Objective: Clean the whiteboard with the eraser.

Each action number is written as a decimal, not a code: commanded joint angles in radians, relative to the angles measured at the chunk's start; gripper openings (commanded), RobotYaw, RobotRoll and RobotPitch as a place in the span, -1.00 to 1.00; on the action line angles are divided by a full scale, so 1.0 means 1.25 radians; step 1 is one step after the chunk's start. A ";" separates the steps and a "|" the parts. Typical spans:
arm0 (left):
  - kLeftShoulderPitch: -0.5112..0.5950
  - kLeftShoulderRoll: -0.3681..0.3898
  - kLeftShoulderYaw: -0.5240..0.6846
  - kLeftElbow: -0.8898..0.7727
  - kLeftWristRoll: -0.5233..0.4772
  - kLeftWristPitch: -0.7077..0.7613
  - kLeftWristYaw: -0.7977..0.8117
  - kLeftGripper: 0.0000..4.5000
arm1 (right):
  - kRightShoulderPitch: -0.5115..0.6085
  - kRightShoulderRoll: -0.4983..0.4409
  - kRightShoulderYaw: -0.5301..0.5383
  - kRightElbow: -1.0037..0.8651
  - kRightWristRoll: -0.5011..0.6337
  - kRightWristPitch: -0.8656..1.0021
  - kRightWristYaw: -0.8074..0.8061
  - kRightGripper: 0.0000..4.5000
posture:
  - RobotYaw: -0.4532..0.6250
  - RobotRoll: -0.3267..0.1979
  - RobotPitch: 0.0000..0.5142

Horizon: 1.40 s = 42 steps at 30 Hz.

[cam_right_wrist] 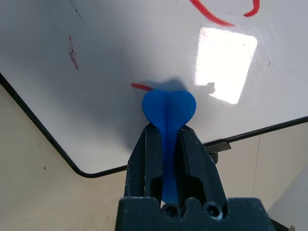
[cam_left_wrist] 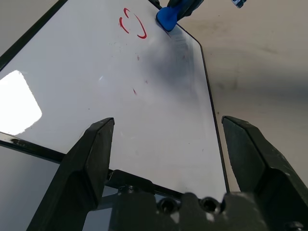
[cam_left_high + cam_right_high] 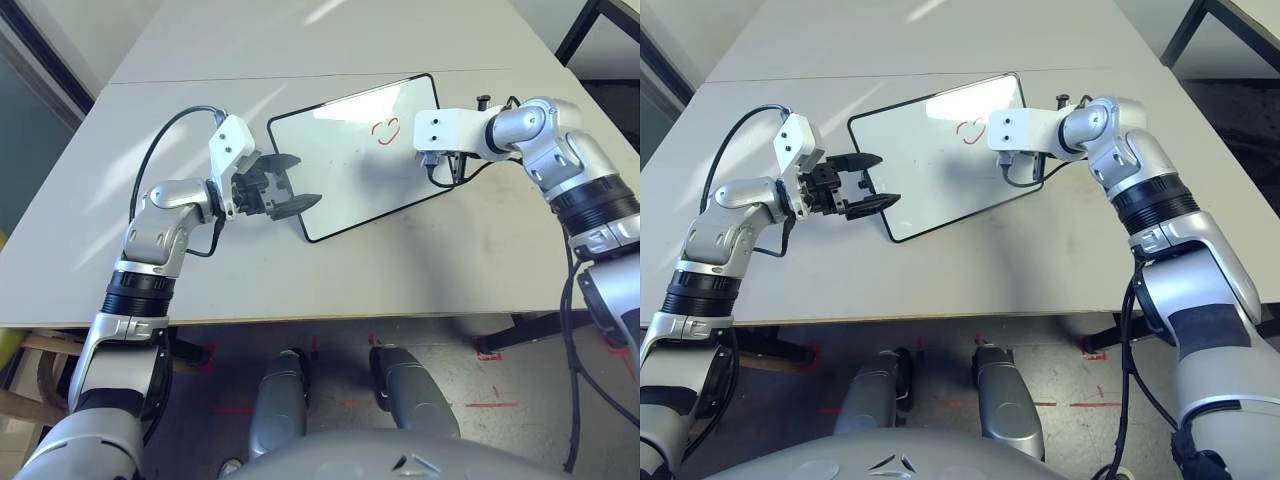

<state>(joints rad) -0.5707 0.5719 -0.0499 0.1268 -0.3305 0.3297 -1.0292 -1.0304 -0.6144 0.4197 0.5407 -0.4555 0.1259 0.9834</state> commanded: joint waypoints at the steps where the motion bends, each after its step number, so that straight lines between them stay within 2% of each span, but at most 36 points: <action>1: 0.010 0.009 0.002 -0.007 0.004 0.006 0.001 1.00 | 0.029 0.019 0.008 -0.036 0.007 0.011 0.016 -0.94 | -0.46 0.25 -0.47; 10: 0.007 0.009 0.001 -0.004 0.005 0.005 -0.001 1.00 | 0.062 0.027 0.006 -0.105 0.013 0.043 0.041 -0.94 | -0.47 0.25 -0.47; 16: 0.003 0.008 0.000 0.000 0.006 0.002 -0.003 1.00 | 0.063 0.004 0.000 -0.064 -0.001 0.029 0.021 -0.94 | -0.48 0.25 -0.48; 23: 0.002 0.008 -0.002 0.002 0.005 0.004 -0.007 1.00 | 0.018 -0.016 -0.035 -0.044 0.031 0.037 0.039 -0.94 | -0.50 0.25 -0.45; 30: -0.004 0.003 -0.003 0.008 0.006 0.003 -0.008 1.00 | -0.041 -0.003 -0.057 -0.047 0.075 0.076 0.081 -0.94 | -0.50 0.25 -0.45; 42: 0.009 0.026 0.046 -0.036 -0.022 0.022 0.004 1.00 | -0.044 -0.001 -0.068 -0.027 0.091 0.074 0.084 -0.94 | -0.47 0.25 -0.43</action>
<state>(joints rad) -0.5747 0.5898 -0.0146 0.1111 -0.3376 0.3413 -1.0265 -1.0881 -0.6020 0.3561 0.5051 -0.3616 0.2140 1.0787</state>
